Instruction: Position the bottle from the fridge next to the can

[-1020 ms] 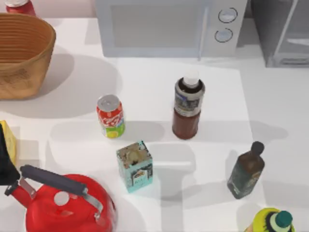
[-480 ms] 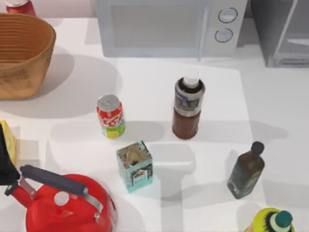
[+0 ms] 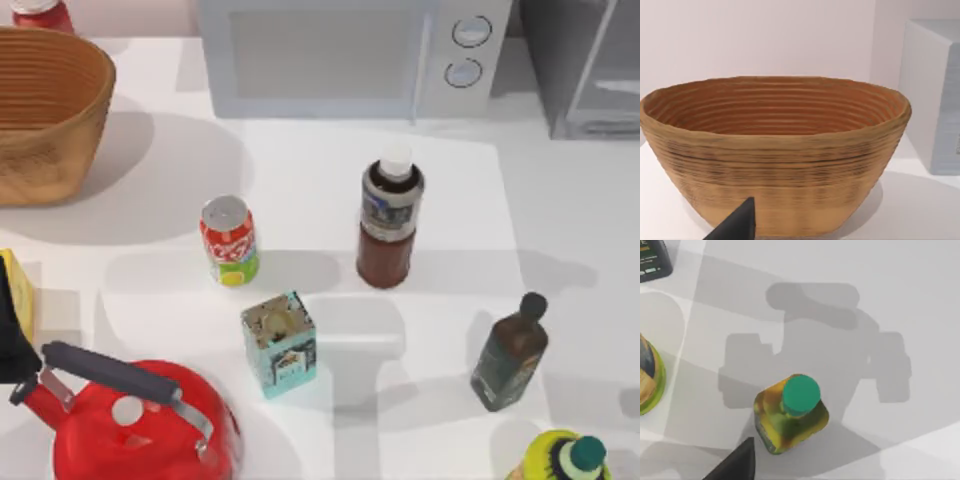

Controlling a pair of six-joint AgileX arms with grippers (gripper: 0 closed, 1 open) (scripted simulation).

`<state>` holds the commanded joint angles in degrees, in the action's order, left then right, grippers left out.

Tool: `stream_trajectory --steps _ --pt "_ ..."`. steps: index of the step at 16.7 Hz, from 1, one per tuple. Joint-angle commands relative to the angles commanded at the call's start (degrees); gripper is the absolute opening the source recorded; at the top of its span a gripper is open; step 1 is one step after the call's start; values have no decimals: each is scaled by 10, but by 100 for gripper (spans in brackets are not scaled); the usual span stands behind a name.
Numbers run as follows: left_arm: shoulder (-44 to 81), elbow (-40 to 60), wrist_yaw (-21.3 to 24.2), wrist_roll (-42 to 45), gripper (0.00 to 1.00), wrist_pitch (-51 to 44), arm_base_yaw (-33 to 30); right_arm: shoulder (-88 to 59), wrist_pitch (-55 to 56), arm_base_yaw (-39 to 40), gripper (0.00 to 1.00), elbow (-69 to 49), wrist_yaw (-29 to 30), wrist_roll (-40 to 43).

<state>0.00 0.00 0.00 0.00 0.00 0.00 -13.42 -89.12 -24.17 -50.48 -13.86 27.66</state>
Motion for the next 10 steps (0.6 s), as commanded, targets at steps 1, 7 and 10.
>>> stream_trajectory --steps 1,7,10 --pt "0 0 0 0 100 0 0 -58 -7 -52 100 -20 -26 58" --pt "0 0 0 0 100 0 0 -452 -24 -388 100 -140 -192 450" --pt "0 0 0 0 100 0 0 -635 -14 -544 100 -190 -269 631"
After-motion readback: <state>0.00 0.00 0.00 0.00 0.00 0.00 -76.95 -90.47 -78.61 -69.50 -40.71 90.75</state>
